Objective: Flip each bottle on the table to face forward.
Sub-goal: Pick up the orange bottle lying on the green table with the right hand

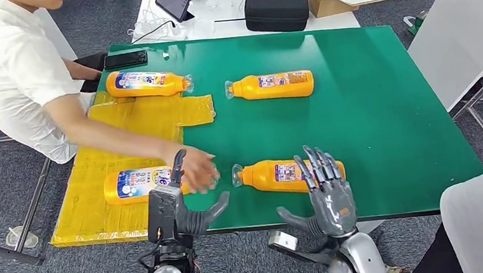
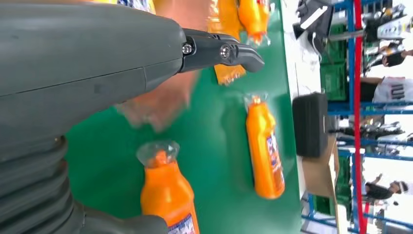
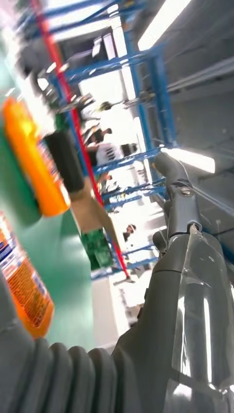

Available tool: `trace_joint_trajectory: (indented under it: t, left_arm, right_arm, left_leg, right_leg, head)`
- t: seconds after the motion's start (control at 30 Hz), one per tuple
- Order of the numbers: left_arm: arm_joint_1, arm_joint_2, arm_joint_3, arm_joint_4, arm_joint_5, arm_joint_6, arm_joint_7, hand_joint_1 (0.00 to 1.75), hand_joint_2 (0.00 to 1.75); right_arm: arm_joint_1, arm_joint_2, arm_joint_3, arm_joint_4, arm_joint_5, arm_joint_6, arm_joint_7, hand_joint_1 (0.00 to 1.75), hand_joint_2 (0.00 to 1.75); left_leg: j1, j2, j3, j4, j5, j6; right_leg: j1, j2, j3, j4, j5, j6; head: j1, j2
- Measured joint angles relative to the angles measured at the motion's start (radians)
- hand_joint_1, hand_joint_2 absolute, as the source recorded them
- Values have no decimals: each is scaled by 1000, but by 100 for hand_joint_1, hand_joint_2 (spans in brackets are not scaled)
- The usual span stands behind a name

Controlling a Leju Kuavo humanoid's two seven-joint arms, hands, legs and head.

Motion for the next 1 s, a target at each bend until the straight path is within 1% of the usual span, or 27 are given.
trace_joint_trajectory:
  t: [0.07,0.2,0.33,0.43,0.5,0.63,0.83,1.0]
  left_arm:
    - [-7,-5,-2,10,0,-4,1,0,175]
    - [-18,-10,-3,26,1,-9,3,0,175]
    - [-21,-11,-3,34,10,-19,5,0,175]
    - [-23,-12,-4,36,-11,11,-4,0,175]
    - [-26,-14,-3,36,-29,39,-14,0,175]
    - [-28,-15,0,36,-45,62,-21,0,175]
    - [-28,-15,1,36,-47,60,-19,0,175]
    - [-27,-15,2,36,-56,58,-15,0,175]
  right_arm:
    - [-22,-1,-4,33,29,0,38,0,175]
    - [-47,-2,-12,74,38,0,56,0,0]
    - [-71,-13,-5,126,16,0,104,0,175]
    - [-108,-38,29,195,-67,0,146,0,175]
    - [-131,-58,51,232,-91,0,170,0,175]
    - [-153,-87,72,271,-65,0,198,0,175]
    - [-162,-109,87,300,-34,-1,226,0,175]
    - [-186,-129,102,335,-55,-1,268,0,175]
  left_leg:
    - [0,0,0,0,0,0]
    - [0,0,0,0,0,0]
    - [0,0,-1,0,0,0]
    - [0,0,-1,0,0,0]
    - [0,0,-1,0,0,0]
    - [0,0,-1,0,0,1]
    - [0,0,-1,0,0,0]
    - [0,0,-1,0,0,1]
  right_leg:
    - [0,0,0,0,0,0]
    - [0,0,0,0,0,0]
    - [0,0,0,0,0,0]
    - [0,0,-1,0,0,0]
    - [0,0,0,0,0,0]
    - [0,0,0,0,0,1]
    - [0,0,0,0,0,0]
    - [0,0,0,0,0,0]
  head:
    - [0,0]
    - [0,0]
    - [0,0]
    - [0,0]
    - [0,0]
    - [0,0]
    - [0,0]
    - [0,0]
